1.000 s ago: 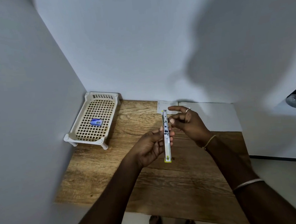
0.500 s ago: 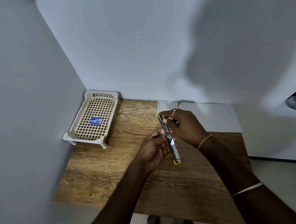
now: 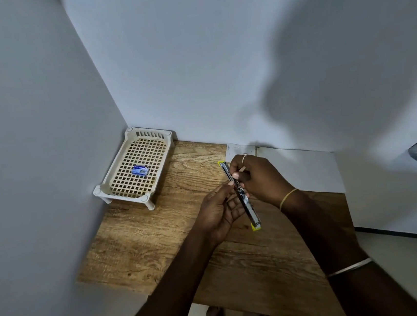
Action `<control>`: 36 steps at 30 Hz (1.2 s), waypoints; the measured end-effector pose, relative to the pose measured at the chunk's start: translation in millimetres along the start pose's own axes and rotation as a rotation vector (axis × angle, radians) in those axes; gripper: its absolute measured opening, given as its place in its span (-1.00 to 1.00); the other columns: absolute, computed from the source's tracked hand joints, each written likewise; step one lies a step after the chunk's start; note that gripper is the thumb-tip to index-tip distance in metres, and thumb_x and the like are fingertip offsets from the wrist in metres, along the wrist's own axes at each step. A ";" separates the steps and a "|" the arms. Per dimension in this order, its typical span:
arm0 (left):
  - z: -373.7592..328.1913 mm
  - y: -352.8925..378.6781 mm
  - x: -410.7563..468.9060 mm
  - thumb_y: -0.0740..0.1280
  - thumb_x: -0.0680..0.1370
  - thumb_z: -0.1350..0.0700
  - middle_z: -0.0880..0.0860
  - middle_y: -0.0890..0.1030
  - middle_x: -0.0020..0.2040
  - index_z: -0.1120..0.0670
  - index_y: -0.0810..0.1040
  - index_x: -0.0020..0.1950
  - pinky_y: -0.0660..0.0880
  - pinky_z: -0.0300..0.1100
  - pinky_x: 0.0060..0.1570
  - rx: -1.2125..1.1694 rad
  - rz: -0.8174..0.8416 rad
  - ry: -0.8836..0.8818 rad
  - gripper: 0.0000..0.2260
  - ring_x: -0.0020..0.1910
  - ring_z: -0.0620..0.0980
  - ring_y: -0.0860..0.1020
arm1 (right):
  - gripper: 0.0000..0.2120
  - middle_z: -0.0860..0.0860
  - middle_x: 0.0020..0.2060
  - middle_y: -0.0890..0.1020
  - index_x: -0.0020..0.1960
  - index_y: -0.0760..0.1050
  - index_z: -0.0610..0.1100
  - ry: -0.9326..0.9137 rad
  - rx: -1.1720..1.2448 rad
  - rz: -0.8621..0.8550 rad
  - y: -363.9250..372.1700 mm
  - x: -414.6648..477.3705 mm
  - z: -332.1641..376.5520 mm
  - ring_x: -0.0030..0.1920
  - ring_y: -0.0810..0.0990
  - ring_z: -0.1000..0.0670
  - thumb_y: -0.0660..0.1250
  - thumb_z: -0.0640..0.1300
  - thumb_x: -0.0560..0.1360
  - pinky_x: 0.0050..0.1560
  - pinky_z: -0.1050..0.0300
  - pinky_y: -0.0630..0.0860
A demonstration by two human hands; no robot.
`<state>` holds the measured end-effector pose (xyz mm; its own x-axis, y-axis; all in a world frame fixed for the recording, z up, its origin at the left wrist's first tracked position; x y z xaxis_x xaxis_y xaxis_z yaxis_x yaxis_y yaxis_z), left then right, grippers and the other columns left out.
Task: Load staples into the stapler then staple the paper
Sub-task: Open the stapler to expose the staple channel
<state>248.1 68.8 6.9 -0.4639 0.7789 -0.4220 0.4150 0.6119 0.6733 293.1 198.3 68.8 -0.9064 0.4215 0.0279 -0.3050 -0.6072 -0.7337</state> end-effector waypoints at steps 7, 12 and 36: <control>3.9 1.2 -0.8 0.35 0.62 0.14 0.10 0.71 -0.11 0.16 0.65 0.03 0.68 -0.06 -0.18 -0.003 -0.040 -0.012 -0.88 -0.16 0.06 0.71 | -0.78 0.08 -0.39 0.50 -0.15 0.42 -0.06 0.027 0.055 0.070 -1.8 -4.7 0.5 -0.51 0.54 0.04 0.25 -0.36 0.54 -0.42 0.06 0.53; 3.9 4.8 -1.9 0.33 0.64 0.15 0.10 0.71 -0.09 0.17 0.63 0.06 0.68 -0.08 -0.20 -0.007 -0.041 -0.004 -0.88 -0.19 0.04 0.71 | -0.79 0.06 -0.34 0.52 -0.12 0.40 -0.06 -0.009 0.024 0.023 0.3 -10.2 2.1 -0.31 0.51 0.00 0.24 -0.37 0.49 -0.27 0.06 0.49; -6.2 8.3 -1.7 0.40 0.60 0.15 0.11 0.70 -0.07 0.15 0.68 0.09 0.67 -0.15 -0.18 0.079 0.029 0.040 -0.87 -0.16 0.04 0.72 | -0.82 0.04 -0.30 0.64 -0.11 0.50 -0.06 0.007 0.152 0.061 -21.9 -12.3 4.3 -0.34 0.64 0.13 0.44 -0.29 0.47 -0.27 0.30 0.50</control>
<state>247.5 71.7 17.0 -0.4808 0.7913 -0.3779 0.4882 0.5995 0.6343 309.7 203.5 87.5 -0.9228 0.3848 -0.0189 -0.2901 -0.7264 -0.6230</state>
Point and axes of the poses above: each hand's wrist, its own x-axis towards the middle knuckle, its own y-axis out of the palm, z = x × y, the point moved 2 cm from there along x, towards the middle knuckle
